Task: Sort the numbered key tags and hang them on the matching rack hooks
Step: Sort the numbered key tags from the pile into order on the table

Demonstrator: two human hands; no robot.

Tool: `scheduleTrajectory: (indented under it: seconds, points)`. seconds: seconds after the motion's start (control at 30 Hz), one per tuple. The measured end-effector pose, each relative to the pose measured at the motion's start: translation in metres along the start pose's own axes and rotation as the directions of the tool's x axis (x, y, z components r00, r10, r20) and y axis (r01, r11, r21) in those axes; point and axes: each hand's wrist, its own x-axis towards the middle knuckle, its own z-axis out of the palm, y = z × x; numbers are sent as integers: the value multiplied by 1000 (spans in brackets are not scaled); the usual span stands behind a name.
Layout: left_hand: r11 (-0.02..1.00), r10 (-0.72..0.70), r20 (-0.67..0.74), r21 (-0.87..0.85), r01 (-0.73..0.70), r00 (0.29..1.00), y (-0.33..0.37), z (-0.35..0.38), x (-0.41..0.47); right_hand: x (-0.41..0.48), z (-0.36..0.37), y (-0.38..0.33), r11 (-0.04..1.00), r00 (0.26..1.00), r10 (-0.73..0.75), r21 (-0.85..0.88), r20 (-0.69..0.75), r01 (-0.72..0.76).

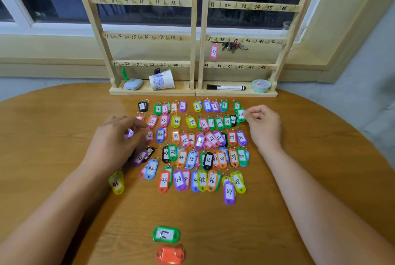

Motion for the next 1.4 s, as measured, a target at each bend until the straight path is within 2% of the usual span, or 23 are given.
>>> scheduleTrajectory:
  seconds: [0.3,0.5,0.8,1.13,1.27,1.4]
  points:
    - [999,-14,43,-34,16,999,5,0,-1,0,-1,1,999,1000,15,35,-24,-14]
    - [998,17,48,-69,-13,999,15,-2,-6,2,-2,5,989,999,22,145,-28,-17]
    - [993,81,102,-92,-71,991,29,-2,-14,36,13,6,993,995,56,110,-84,-47]
    - [988,101,79,-127,-91,992,30,-1,-17,50,31,-5,991,996,72,-113,-48,-77]
    - [984,117,76,-142,-105,990,32,0,-22,44,25,-3,994,998,45,-101,-43,-49]
    - [981,138,93,-153,-123,986,37,1,-33,31,14,-2,999,998,44,-16,-33,-45]
